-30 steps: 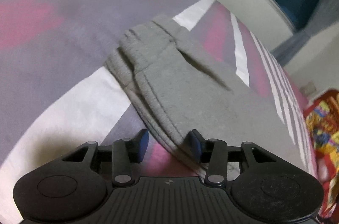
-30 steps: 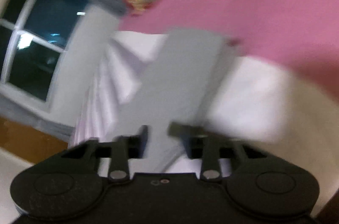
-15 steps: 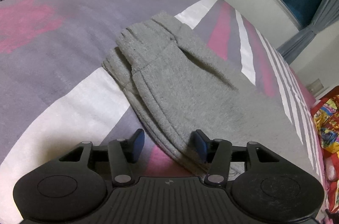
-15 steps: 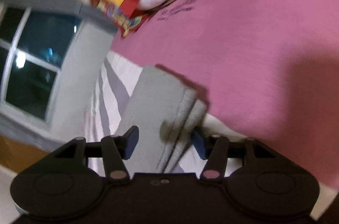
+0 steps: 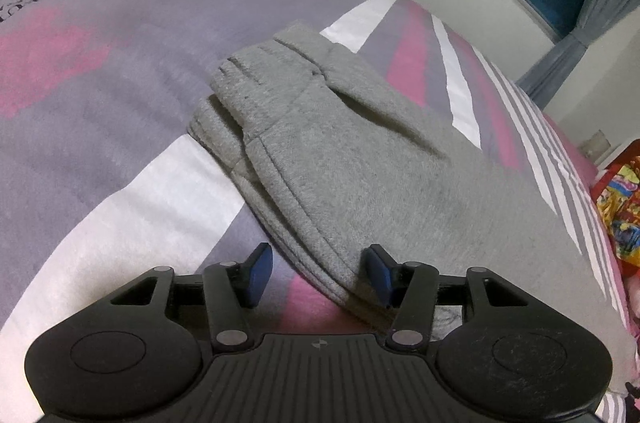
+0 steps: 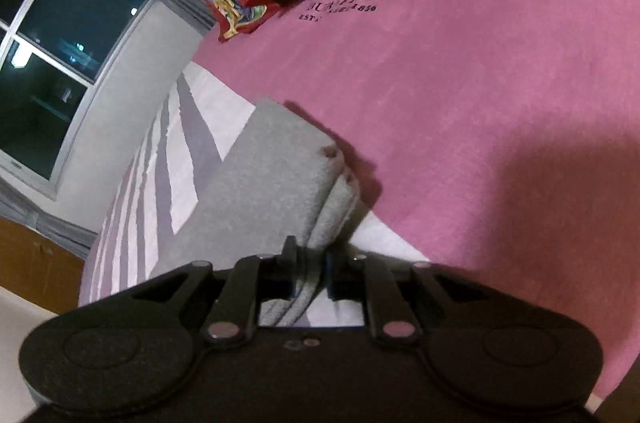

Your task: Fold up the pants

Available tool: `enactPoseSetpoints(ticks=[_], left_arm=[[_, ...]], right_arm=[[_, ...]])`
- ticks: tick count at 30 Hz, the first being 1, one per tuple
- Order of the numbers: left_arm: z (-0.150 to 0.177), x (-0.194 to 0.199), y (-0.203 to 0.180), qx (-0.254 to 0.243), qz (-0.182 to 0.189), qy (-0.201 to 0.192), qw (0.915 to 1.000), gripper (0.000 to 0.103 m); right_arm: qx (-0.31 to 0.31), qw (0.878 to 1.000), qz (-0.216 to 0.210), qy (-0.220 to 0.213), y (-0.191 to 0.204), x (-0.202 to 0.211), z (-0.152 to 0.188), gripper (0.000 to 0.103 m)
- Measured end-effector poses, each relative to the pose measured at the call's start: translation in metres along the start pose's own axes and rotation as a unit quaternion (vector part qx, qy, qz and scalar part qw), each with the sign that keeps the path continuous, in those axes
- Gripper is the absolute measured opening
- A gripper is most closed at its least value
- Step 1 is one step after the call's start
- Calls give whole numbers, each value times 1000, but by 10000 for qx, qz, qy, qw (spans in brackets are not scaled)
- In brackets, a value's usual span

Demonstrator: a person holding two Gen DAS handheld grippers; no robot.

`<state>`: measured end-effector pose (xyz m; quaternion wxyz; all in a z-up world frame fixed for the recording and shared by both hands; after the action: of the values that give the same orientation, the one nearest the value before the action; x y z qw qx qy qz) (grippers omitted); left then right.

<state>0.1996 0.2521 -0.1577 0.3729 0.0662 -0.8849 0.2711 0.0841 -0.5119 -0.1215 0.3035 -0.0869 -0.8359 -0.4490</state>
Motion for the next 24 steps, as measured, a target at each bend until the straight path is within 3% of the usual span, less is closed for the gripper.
enactPoseSetpoints(ticks=[9,13,16,21,24], left_arm=[[1,2,0,-219,25,-40,9997,53],[0,0,-2,-279,26,-25,9996,54],[0,0,-4,-329,6,-11,9995,54],[0,0,-5,-364,-25,-1,9993,55],[-1,0,-6,-375,-55,7,9993,55]], right_arm=[[-187,9997,-91,119,-7,-2,-2,20],[-65,9999,-63,132,2,-6,-4,32],[291,9991,289,125,10,-6,-5,20],[563,9976,374,-142,12,4,-8,14],[298,9988,371,65,-3,-6,-8,11]])
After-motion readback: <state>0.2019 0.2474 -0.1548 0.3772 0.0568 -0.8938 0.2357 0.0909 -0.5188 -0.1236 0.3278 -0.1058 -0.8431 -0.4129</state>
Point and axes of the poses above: each gripper's, at about its wrist camera, not at the fingertips, and x roughly against the way its jaws point, y to its left, z to its underside, the point moved 6 cm from there along -x, roughly the way its jaws point, and after that the axes turned 1 degree about x, right-handed, at the moved point
